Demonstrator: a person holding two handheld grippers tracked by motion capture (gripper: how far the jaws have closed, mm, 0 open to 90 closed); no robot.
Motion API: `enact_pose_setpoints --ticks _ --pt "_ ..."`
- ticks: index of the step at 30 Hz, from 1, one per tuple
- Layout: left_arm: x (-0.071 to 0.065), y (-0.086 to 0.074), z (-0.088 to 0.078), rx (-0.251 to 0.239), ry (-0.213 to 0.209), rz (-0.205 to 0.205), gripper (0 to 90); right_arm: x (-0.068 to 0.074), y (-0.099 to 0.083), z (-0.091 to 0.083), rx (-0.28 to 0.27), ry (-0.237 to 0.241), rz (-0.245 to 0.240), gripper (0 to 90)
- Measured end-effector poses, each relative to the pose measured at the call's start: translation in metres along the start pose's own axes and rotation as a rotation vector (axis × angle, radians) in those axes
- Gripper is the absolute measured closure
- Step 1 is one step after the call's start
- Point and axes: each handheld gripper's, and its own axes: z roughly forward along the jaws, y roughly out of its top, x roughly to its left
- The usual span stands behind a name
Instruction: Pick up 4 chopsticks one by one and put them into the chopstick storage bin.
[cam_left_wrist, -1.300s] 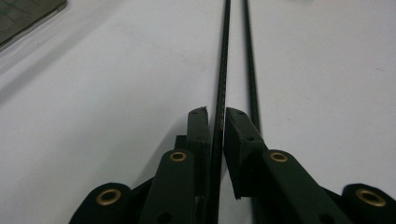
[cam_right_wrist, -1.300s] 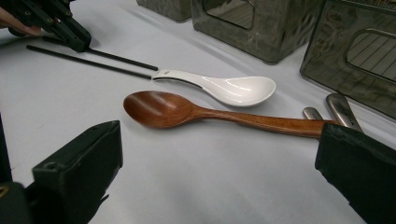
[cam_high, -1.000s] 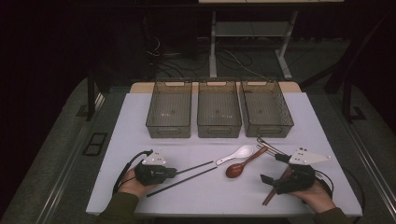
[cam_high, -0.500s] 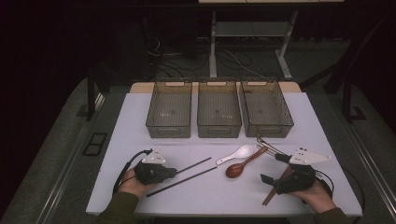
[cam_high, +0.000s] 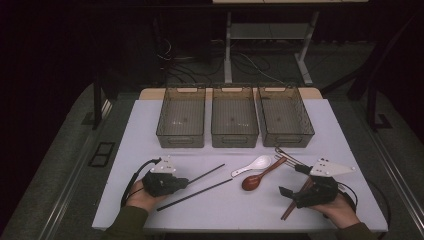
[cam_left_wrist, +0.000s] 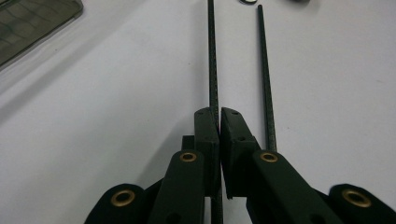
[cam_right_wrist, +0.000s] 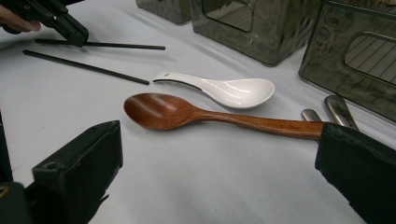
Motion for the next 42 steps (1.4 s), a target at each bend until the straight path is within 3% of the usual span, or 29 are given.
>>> enact_pose_setpoints --ticks 18,24,32,42 --pt "0.001 0.007 -0.014 -0.017 0.016 -0.060 85.8 0.000 0.000 0.000 -0.004 -0.004 -0.001 1.0" --pt "-0.001 0.013 -0.020 -0.042 0.029 -0.054 85.8 0.000 0.000 0.000 -0.005 -0.005 -0.001 1.0" --pt "0.002 0.020 -0.028 -0.084 0.035 -0.087 85.8 -0.001 0.000 0.000 -0.004 -0.006 -0.003 1.0" --pt "0.004 0.031 -0.036 -0.101 0.059 -0.121 85.8 -0.001 0.000 0.001 -0.004 -0.007 -0.002 1.0"
